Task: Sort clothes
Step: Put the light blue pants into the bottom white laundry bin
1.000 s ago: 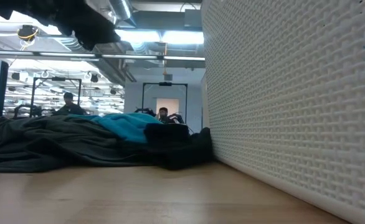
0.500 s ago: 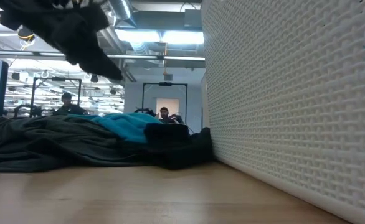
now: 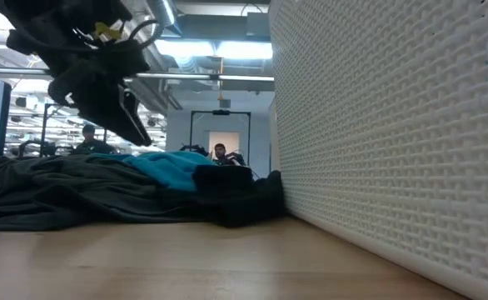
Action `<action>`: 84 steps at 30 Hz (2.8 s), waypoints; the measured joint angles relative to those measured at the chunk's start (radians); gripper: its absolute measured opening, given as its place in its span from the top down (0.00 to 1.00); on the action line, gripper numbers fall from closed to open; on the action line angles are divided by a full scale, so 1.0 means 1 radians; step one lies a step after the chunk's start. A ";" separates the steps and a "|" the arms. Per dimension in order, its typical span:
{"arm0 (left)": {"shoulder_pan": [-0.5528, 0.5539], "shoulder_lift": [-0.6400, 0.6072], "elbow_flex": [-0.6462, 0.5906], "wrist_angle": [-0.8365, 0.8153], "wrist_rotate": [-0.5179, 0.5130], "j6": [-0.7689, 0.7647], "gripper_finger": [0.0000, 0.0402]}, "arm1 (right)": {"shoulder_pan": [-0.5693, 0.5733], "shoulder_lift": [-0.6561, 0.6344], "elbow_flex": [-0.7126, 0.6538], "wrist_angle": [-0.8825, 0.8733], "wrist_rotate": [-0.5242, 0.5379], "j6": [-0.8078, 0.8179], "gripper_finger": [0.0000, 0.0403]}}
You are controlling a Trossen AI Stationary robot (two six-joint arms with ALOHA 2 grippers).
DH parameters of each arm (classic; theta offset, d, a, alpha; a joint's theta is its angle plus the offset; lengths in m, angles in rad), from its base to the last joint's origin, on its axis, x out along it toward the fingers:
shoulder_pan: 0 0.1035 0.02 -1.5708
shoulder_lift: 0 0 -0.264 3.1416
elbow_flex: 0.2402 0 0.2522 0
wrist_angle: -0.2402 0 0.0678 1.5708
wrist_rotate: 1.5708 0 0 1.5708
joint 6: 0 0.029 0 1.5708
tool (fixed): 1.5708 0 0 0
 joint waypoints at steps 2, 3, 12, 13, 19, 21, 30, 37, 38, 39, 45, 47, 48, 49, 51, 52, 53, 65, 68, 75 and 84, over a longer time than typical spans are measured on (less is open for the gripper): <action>0.000 0.023 0.000 0.003 0.001 0.010 0.55 | 0.000 0.000 0.000 0.000 0.000 0.000 0.45; 0.000 0.036 0.000 0.004 0.001 0.018 0.55 | 0.000 0.000 0.000 0.000 0.000 0.000 0.45; 0.008 0.143 0.000 0.064 -0.001 0.044 0.55 | 0.000 0.000 0.000 0.000 0.001 0.000 0.45; 0.008 0.152 0.000 0.073 -0.002 0.045 0.55 | 0.000 0.000 0.000 0.000 0.001 0.000 0.45; 0.011 0.191 0.000 0.117 -0.007 0.051 0.66 | 0.000 0.000 0.000 0.000 0.001 0.003 0.45; 0.016 0.193 0.000 0.113 -0.010 0.051 0.74 | 0.000 0.000 0.000 0.000 0.001 0.004 0.45; 0.059 0.192 0.000 0.112 -0.014 -0.011 0.98 | 0.002 0.000 0.000 0.005 0.001 0.005 0.45; 0.044 0.138 0.041 0.111 -0.049 -0.006 0.99 | 0.002 0.000 0.000 0.012 0.001 0.007 0.45; 0.039 0.123 0.049 0.110 -0.051 0.001 0.99 | 0.002 0.000 0.000 0.016 0.001 0.007 0.45; 0.034 0.106 0.058 0.111 -0.051 0.006 0.98 | 0.002 0.000 0.000 0.024 0.001 0.006 0.45; 0.008 -0.017 0.096 0.116 -0.050 0.057 0.99 | 0.002 0.000 0.000 0.114 0.004 -0.065 0.45; 0.004 -0.055 0.102 0.119 -0.050 0.064 0.99 | 0.002 0.000 0.000 0.167 0.004 -0.105 0.45; 0.004 -0.074 0.102 0.125 -0.050 0.065 0.99 | 0.002 0.005 0.000 0.193 0.005 -0.127 0.45; 0.004 -0.092 0.102 0.133 -0.050 0.065 0.99 | 0.002 0.010 0.000 0.224 0.005 -0.149 0.45; 0.002 -0.118 0.102 0.172 -0.050 0.067 0.98 | -0.008 0.025 0.000 0.271 0.001 -0.191 0.45; 0.001 -0.129 0.102 0.184 -0.049 0.075 0.97 | -0.014 0.037 0.000 0.304 -0.004 -0.209 0.45; -0.002 -0.139 0.102 0.195 -0.049 0.079 0.97 | -0.023 0.048 0.000 0.335 -0.015 -0.229 0.45; -0.032 -0.157 0.102 0.289 -0.047 0.115 0.96 | -0.182 0.220 0.000 0.600 -0.152 -0.281 0.45; -0.042 -0.157 0.102 0.291 -0.046 0.117 0.96 | -0.208 0.254 0.000 0.649 -0.177 -0.280 0.45; -0.055 -0.156 0.102 0.293 -0.046 0.119 0.96 | -0.243 0.324 0.000 0.708 -0.246 -0.277 0.45; -0.057 -0.156 0.102 0.299 -0.022 0.116 0.96 | -0.255 0.382 0.000 0.748 -0.267 -0.287 0.48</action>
